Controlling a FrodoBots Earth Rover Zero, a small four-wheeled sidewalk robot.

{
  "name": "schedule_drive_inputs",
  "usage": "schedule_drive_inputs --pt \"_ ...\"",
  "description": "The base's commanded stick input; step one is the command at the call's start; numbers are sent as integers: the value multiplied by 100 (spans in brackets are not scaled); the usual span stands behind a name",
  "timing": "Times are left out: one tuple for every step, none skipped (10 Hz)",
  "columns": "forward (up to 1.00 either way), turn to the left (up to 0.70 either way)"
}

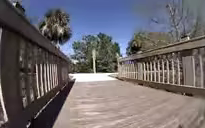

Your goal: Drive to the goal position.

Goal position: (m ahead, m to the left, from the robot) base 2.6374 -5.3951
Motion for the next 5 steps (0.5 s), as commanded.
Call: schedule_drive_inputs --pt "4 -70" --pt "4 -70" --pt "4 -70" --pt "4 -70" --pt "4 -70"
